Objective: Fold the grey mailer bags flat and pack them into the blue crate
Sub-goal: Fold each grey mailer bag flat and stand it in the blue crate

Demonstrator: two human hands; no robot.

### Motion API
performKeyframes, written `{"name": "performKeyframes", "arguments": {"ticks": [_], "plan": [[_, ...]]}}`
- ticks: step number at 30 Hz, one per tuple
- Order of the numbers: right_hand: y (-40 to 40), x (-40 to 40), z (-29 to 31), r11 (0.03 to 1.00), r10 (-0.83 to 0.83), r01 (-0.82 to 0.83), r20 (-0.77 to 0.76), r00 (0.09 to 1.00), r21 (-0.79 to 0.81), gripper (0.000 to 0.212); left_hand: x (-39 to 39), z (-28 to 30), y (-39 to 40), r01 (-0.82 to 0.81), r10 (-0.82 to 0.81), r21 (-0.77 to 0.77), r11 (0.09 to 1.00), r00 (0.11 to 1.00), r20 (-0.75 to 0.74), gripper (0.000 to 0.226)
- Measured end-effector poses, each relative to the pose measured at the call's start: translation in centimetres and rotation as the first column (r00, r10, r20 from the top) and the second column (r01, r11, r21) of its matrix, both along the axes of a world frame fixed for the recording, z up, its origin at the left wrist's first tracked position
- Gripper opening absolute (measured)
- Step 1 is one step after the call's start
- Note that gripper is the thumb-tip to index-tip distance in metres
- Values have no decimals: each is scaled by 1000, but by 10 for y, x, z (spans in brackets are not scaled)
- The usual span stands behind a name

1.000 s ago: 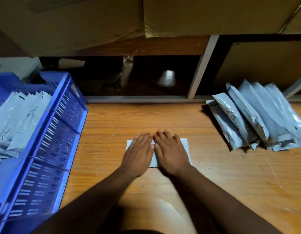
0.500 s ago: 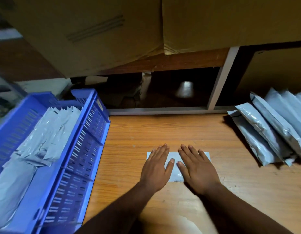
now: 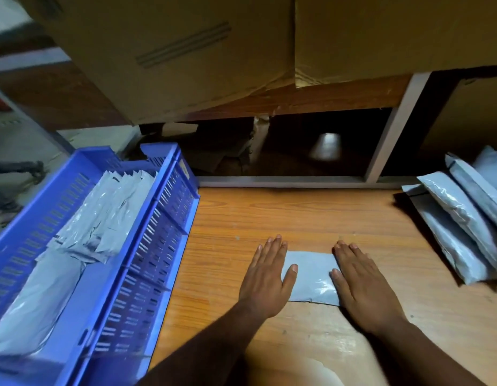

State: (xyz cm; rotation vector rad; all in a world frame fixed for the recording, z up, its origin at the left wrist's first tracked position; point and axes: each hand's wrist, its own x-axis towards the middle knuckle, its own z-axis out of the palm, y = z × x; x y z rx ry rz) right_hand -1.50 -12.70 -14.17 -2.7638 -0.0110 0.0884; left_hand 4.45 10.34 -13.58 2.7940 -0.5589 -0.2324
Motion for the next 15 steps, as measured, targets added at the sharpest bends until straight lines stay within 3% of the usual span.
{"name": "performKeyframes", "arguments": {"ticks": [5, 7, 10, 15], "plan": [[0, 1, 4, 1000, -6, 7, -34, 999, 17, 74, 1, -3, -1, 15, -15, -28, 999, 1000, 26, 74], [-4, 1, 11, 1000, 21, -20, -71, 997, 11, 75, 4, 1, 1, 22, -24, -81, 996, 999, -32, 72], [-5, 0, 32, 1000, 8, -10, -55, 998, -28, 56, 16, 18, 7, -18, -10, -197, 980, 990, -139, 46], [8, -2, 71, 996, 1, 13, -156, 988, 94, 56, 43, 58, 21, 76, -116, -138, 988, 942, -315, 38]]}}
